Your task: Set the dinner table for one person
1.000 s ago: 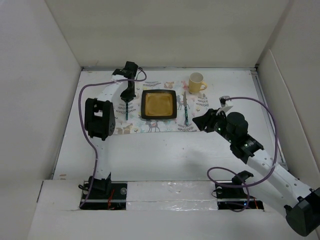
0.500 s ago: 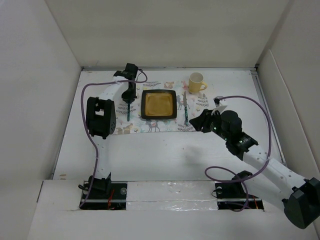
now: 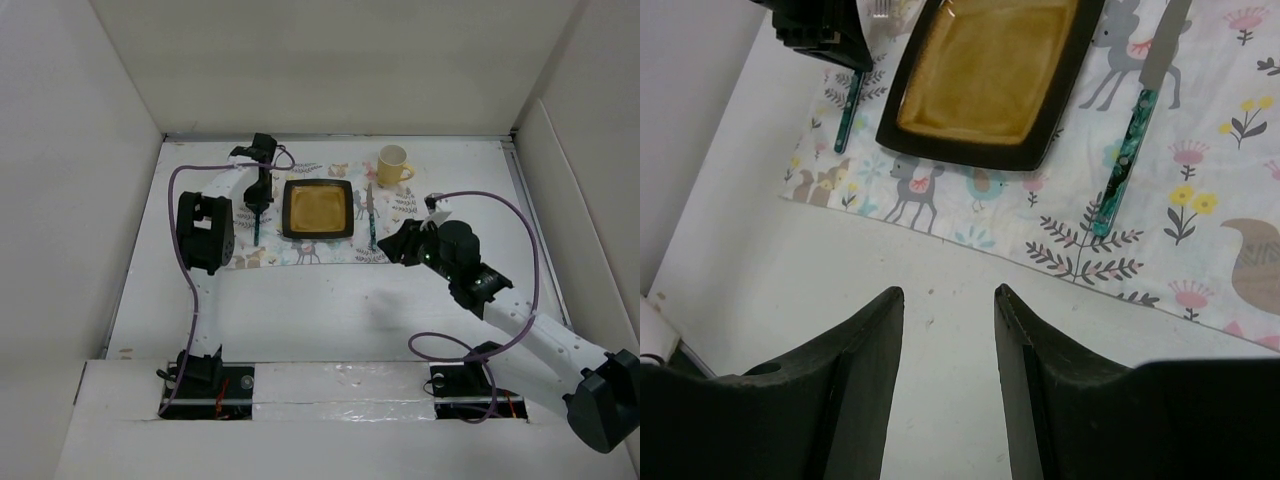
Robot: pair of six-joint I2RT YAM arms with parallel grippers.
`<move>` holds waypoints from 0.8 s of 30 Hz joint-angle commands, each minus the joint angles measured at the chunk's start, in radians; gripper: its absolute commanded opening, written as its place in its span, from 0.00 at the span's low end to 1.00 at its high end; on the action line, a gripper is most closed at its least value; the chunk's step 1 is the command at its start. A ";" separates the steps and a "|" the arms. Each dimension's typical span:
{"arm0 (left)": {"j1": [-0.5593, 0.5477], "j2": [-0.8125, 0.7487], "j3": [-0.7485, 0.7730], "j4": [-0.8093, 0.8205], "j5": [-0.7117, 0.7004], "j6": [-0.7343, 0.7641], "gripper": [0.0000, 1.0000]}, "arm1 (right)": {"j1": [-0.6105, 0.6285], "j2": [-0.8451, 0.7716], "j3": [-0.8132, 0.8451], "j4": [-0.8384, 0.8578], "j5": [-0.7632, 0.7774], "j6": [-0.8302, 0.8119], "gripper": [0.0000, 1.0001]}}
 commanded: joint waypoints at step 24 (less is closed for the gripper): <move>0.000 -0.129 -0.152 0.007 -0.015 -0.032 0.00 | 0.029 0.010 0.029 0.048 0.004 -0.036 0.47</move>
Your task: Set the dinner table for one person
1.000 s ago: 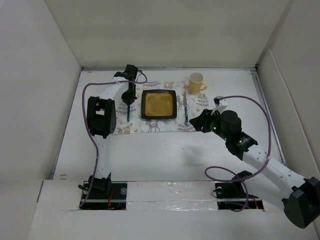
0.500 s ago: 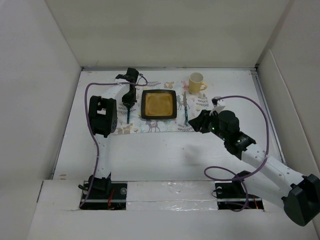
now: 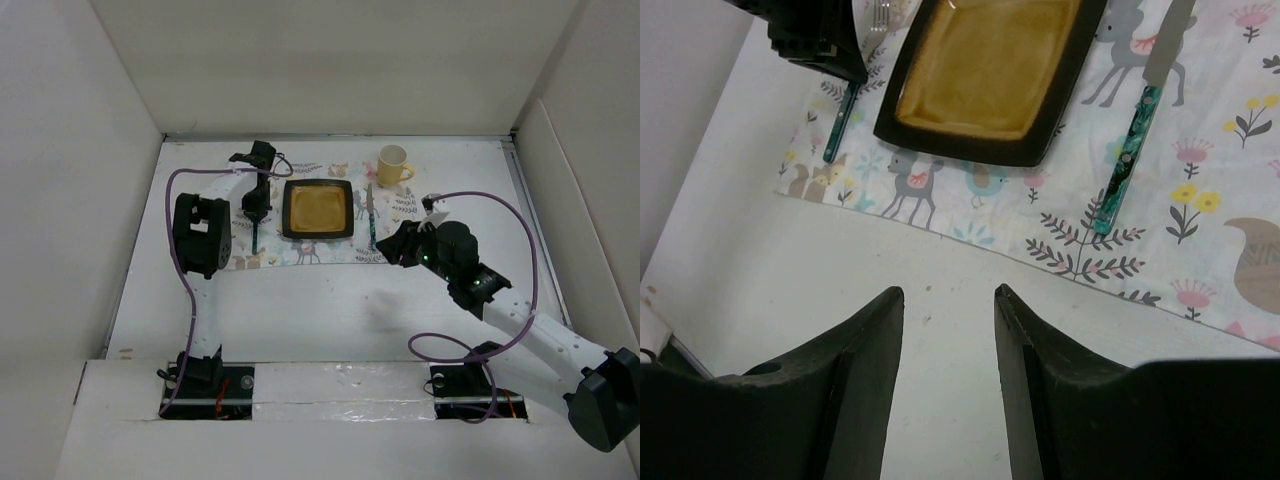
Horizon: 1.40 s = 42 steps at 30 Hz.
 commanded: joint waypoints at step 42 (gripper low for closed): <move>-0.023 -1.501 -0.744 0.438 -0.080 -0.187 0.99 | 0.168 -0.448 0.211 -0.199 0.296 -0.071 0.49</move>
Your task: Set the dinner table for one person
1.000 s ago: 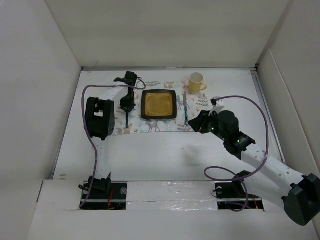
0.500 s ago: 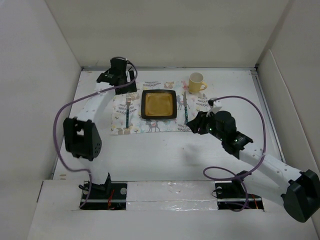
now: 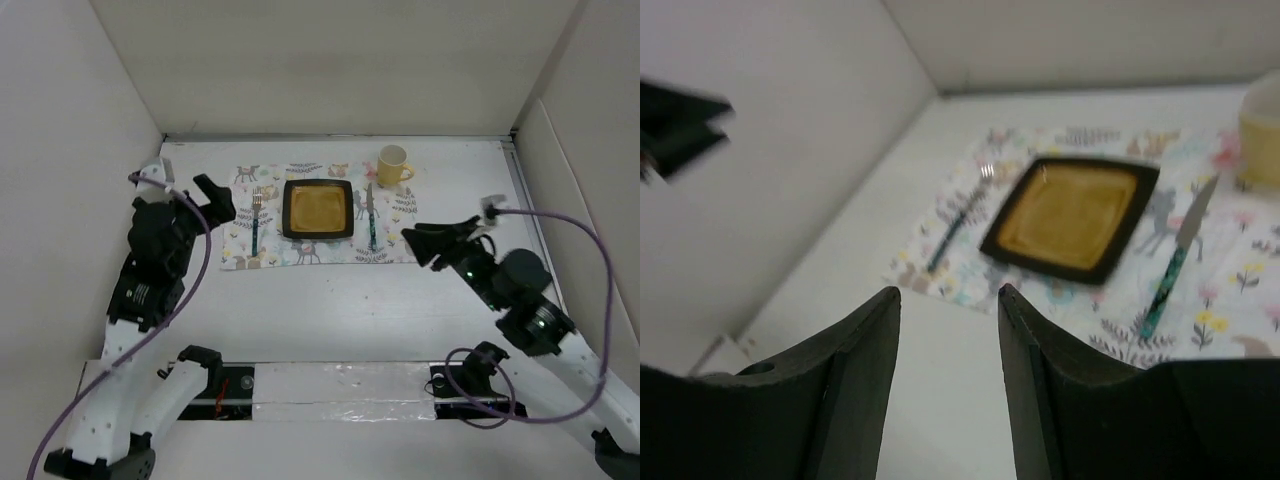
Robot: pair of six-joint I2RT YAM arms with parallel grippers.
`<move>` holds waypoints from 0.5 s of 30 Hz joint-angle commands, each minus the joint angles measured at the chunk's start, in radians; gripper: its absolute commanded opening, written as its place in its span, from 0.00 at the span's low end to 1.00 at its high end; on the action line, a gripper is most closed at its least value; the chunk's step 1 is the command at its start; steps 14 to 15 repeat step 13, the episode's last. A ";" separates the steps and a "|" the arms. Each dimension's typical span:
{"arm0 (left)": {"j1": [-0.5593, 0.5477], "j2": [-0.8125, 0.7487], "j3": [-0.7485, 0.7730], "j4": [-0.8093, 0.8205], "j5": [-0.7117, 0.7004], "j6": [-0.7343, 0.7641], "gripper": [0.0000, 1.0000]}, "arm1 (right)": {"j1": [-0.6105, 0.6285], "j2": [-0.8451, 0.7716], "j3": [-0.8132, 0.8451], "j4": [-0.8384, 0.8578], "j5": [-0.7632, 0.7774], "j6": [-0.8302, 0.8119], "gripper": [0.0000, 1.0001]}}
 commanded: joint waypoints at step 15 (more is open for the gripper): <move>-0.002 -0.442 -0.249 0.021 -0.119 -0.038 0.99 | 0.008 -0.398 0.055 -0.146 0.472 0.006 0.56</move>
